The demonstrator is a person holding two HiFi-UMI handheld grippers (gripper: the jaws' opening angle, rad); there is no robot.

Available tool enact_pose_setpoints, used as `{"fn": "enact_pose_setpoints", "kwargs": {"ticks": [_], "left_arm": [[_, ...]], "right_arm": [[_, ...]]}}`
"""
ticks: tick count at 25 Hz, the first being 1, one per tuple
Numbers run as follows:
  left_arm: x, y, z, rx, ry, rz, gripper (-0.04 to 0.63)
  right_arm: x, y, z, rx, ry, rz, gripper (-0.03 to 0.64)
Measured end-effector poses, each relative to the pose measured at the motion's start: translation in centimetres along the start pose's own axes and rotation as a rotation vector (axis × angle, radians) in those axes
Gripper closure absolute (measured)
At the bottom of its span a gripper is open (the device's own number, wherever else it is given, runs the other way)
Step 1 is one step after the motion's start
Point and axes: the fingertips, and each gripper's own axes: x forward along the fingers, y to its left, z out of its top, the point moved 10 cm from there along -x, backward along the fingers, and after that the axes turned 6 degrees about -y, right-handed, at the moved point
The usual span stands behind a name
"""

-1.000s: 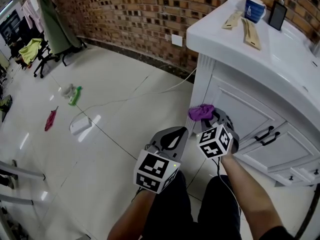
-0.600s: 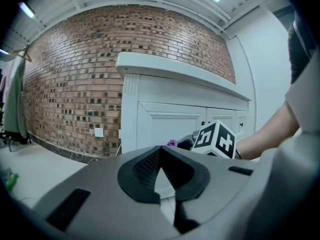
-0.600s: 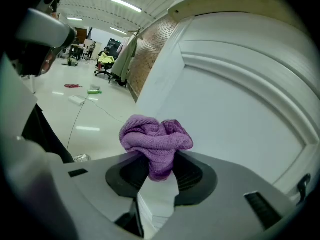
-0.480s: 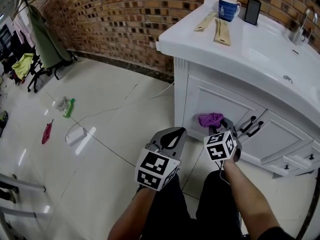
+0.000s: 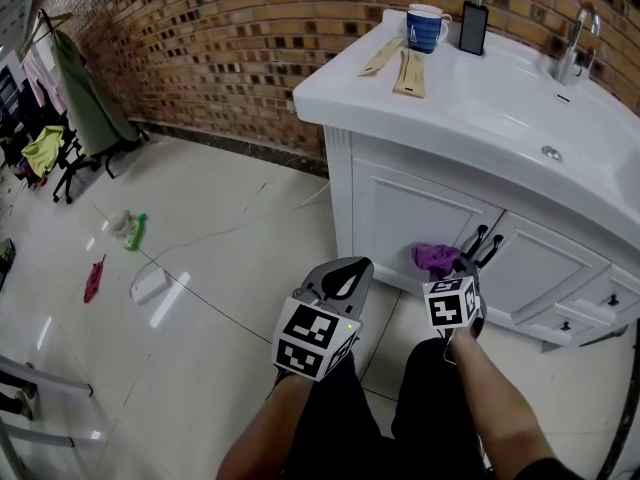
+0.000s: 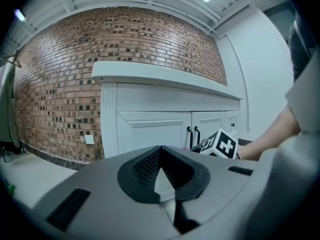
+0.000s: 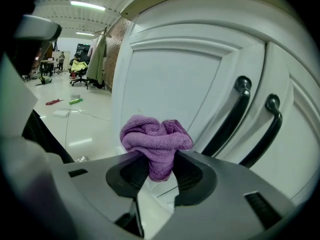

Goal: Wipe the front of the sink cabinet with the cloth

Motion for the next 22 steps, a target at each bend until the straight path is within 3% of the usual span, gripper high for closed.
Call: {"fn": "enact_pose_setpoints", "kwargs": {"ticks": [7,14,22], "left_arm": [[-0.3,-1.0,0.1,0.004,0.007,0.001,0.592],[-0.3,0.1,-1.4,0.002,0.038,0.009,0.592],[1.9,3.7,-3.1,0.025,0.095,0.022,0.592]], "right_arm": [[-1.7,-1.2,-1.7,0.063,0.014,0.006,0.474],[-0.4,2.3,-0.8,0.112,-0.024,0.200,0.474],[4.6,6.4,2.8,0.318,-0.044,0.356,0.474]]}}
